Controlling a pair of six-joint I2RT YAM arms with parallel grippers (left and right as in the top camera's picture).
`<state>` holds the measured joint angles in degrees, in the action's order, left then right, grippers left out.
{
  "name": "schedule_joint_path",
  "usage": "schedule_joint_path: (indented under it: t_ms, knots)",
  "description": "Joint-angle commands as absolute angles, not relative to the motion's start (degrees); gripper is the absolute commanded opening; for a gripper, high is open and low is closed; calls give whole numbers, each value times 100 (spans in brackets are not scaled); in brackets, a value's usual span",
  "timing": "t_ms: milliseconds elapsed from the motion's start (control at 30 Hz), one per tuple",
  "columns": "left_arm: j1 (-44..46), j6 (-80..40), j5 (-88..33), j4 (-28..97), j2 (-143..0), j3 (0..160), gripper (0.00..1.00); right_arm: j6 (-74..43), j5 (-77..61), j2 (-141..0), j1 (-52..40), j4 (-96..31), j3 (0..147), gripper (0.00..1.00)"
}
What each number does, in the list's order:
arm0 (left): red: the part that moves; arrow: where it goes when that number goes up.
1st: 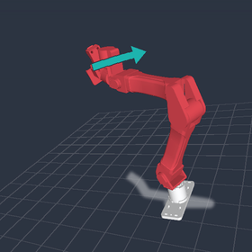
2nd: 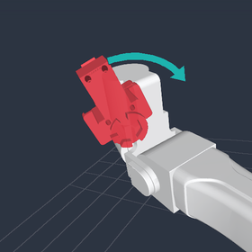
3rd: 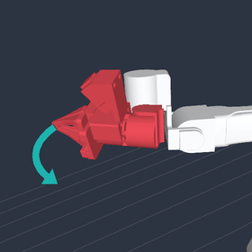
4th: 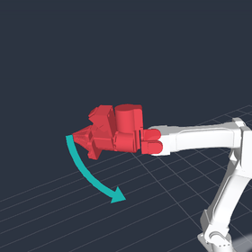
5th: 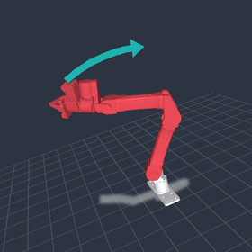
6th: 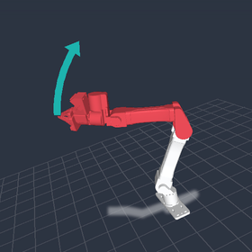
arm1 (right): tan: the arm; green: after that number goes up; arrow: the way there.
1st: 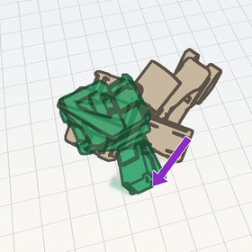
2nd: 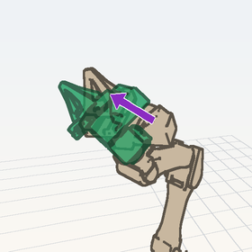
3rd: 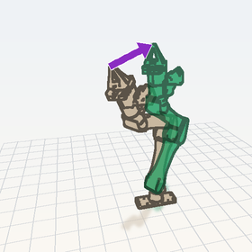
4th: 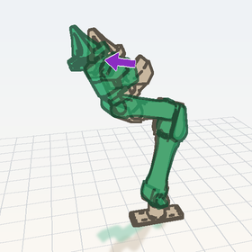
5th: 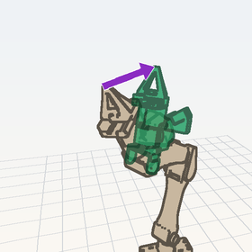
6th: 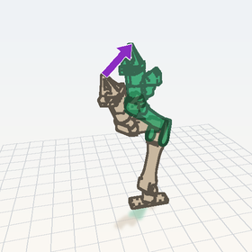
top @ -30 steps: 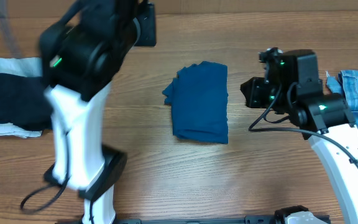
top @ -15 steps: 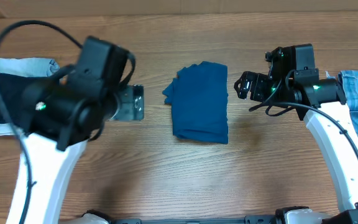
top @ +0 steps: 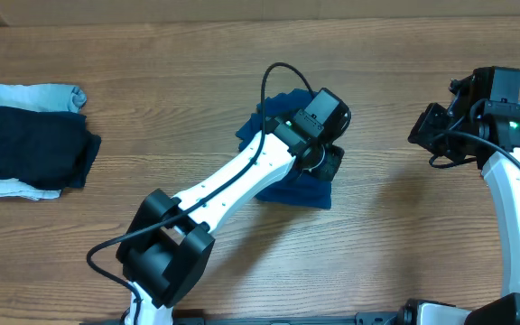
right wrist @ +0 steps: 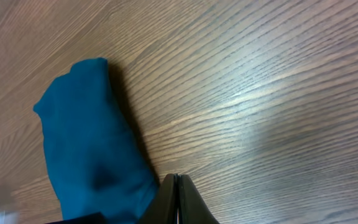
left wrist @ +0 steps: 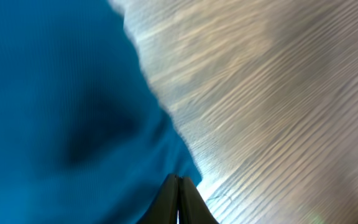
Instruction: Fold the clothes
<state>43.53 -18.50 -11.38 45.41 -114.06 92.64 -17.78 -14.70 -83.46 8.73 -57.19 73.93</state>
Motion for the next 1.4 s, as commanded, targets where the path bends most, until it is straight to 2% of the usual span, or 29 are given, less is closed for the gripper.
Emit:
schedule_joint_path:
  t_ms: [0, 67, 100, 167, 233, 267, 333, 367, 400, 433, 467, 500, 600, 667, 700, 833, 1067, 1233, 1367]
  knots:
    - [4213, -2309, -543, 4965, -11542, 9312, 4, -1763, -1509, -8329, 875, -5749, 7561, 4]
    - [3815, -2759, -399, 5319, -11358, 9360, 4, -1761, -1509, -8329, 875, -5743, 7561, 4]
    - [3092, -3170, -740, 5551, -11163, 9360, 5, -1761, -1511, -8329, 875, -5749, 7561, 4]
    - [2423, -3017, -1457, 5540, -11187, 9349, 11, -1763, -1509, -8329, 875, -5743, 7561, 10]
    - [1841, -2893, -1649, 5568, -11214, 9295, 14, -1763, -1507, -8329, 875, -5743, 7561, 11]
    - [1664, -2825, -1767, 5579, -11214, 9295, 15, -1763, -1509, -8329, 875, -5745, 7561, 12]
    - [1411, -2628, -2158, 5520, -11218, 9236, 25, -1763, -1509, -8329, 875, -5739, 7561, 17]
    - [1406, -2571, -2222, 5472, -11218, 9144, 28, -1763, -1507, -8329, 875, -5736, 7561, 23]
    - [1409, -2574, -2318, 5339, -11218, 8886, 35, -1761, -1509, -8329, 875, -5741, 7561, 30]
    - [1415, -2602, -2425, 5146, -11218, 8580, 41, -1763, -1509, -8329, 875, -5763, 7561, 49]
    - [1391, -2714, -2528, 4901, -11218, 8283, 51, -1761, -1509, -8329, 875, -5804, 7561, 61]
    - [1297, -2902, -2731, 4598, -11218, 7983, 64, -1758, -1507, -8329, 875, -5841, 7561, 64]
    - [1044, -3269, -3752, 3509, -11218, 7352, 88, -1627, -1509, -8329, 875, -5867, 7561, 66]
    - [1068, -3527, -3986, 2818, -11220, 6941, 98, -1627, -1509, -8329, 875, -5865, 7561, 66]
    - [1092, -3592, -4051, 2628, -11220, 6836, 100, -1627, -1509, -8329, 875, -5865, 7561, 66]
    - [1227, -3905, -4049, 1850, -11220, 6381, 100, -1608, -1509, -8329, 875, -5857, 7561, 66]
    - [1605, -4248, -3752, 1492, -11688, 6377, 100, -1610, -1509, -8329, 875, -5843, 7561, 66]
    - [1616, -4353, -3922, 891, -12108, 6381, 88, -1612, -1509, -8329, 875, -5846, 7561, 66]
    - [1616, -4289, -3889, 735, -12108, 6381, 64, -1612, -1509, -8329, 875, -5846, 7561, 66]
